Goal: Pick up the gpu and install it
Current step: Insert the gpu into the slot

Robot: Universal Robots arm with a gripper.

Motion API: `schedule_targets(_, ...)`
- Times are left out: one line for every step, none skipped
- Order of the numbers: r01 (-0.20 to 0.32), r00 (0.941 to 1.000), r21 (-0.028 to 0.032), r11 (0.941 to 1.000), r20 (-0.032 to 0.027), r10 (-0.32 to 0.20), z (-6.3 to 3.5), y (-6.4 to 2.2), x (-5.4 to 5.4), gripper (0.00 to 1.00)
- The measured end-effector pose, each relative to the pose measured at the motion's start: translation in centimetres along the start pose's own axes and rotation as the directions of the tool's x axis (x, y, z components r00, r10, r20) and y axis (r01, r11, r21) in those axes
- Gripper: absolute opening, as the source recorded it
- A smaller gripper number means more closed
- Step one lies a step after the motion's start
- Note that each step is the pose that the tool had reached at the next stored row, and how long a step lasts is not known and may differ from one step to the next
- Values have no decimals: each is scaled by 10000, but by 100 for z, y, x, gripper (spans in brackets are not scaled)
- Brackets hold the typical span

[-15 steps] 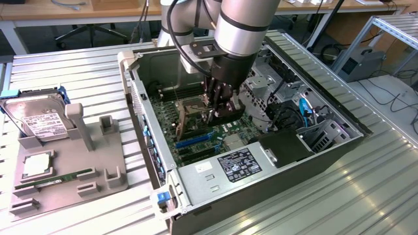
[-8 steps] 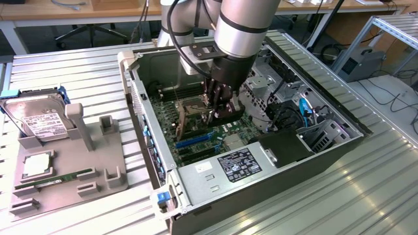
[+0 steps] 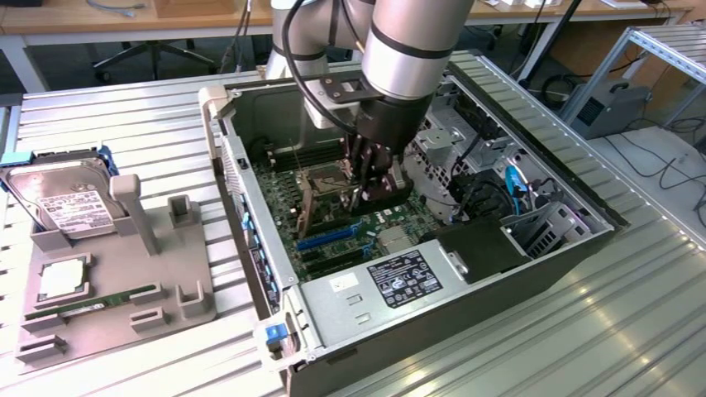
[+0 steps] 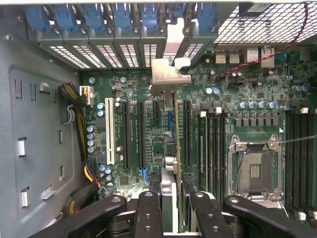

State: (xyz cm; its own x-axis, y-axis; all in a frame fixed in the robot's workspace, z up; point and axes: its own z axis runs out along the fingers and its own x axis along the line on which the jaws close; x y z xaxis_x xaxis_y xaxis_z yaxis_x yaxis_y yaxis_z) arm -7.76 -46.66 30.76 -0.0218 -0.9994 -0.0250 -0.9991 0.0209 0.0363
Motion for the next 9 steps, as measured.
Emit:
schedule_targets(0,10000,0,10000,0,0,3,0,1,27)
schedule_targets(0,10000,0,10000,0,0,5,0,2,27)
schedule_targets(0,10000,0,10000,1,0,8,0,2,27)
schedule_targets(-1,10000,0,10000,0,1,10,0,3,27)
schedule_targets(0,10000,0,10000,1,0,14,0,3,27)
schedule_targets(0,10000,0,10000,0,0,16,0,4,27)
schedule_targets(0,10000,0,10000,0,0,22,0,5,27)
schedule_targets(0,10000,0,10000,0,0,25,0,5,27)
schedule_targets(0,10000,0,10000,0,0,28,0,6,27)
